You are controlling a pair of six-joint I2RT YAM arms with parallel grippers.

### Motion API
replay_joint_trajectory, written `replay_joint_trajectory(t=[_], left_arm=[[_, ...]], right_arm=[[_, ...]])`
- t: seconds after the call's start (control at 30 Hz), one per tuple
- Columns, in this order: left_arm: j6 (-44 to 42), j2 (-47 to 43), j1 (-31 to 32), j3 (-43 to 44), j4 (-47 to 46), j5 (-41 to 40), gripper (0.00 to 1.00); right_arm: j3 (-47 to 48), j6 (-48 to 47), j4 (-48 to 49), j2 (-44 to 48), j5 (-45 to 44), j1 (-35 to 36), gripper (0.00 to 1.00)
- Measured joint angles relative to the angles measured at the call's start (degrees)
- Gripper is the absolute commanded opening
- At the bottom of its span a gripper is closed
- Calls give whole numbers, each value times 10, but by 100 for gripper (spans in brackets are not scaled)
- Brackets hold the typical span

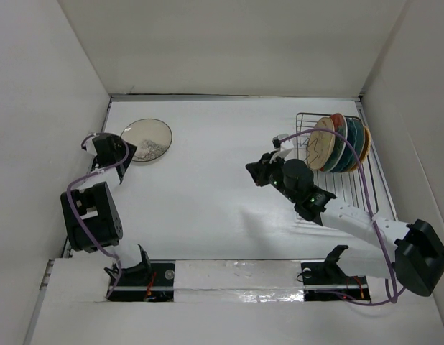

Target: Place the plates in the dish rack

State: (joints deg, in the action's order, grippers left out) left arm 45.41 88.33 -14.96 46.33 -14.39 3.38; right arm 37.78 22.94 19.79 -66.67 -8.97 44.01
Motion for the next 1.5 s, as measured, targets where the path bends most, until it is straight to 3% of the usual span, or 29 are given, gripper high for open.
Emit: replay_joint_trajectory(t=[0.43,0.53,0.63,0.67,0.73,0.87,1.1,1.2,1.3,1.33,1.43,1.5], left_arm=[[87,129,-3,0,-108,70,55],[113,145,-5,-9,-155,83,49],[150,159,-7,-39,-223,102,34],[161,164,-7,-51,-247,108,18],[182,173,-7,-73,-278,113,0],[223,185,-12,-110,-375,126,0],[248,176,-13,-183,-463,123,0],[249,150,-10,-211,-477,121,0],[249,114,3,-233,-479,114,0],[250,99,8,-241,-479,114,0],[257,56,22,-268,-480,123,0],[265,28,29,-287,-486,135,0]], right_arm=[[0,4,-1,13,8,0,14],[0,4,-1,14,9,0,15],[0,5,-1,14,12,0,15],[0,5,-1,14,13,0,15],[0,5,-1,14,13,0,15],[0,5,-2,15,14,0,16],[0,4,-2,33,13,-5,17],[0,4,-2,33,13,-5,23],[0,5,0,33,14,-5,44],[0,6,2,33,16,-5,55],[0,10,9,31,30,-5,73],[3,16,15,21,40,-5,79]])
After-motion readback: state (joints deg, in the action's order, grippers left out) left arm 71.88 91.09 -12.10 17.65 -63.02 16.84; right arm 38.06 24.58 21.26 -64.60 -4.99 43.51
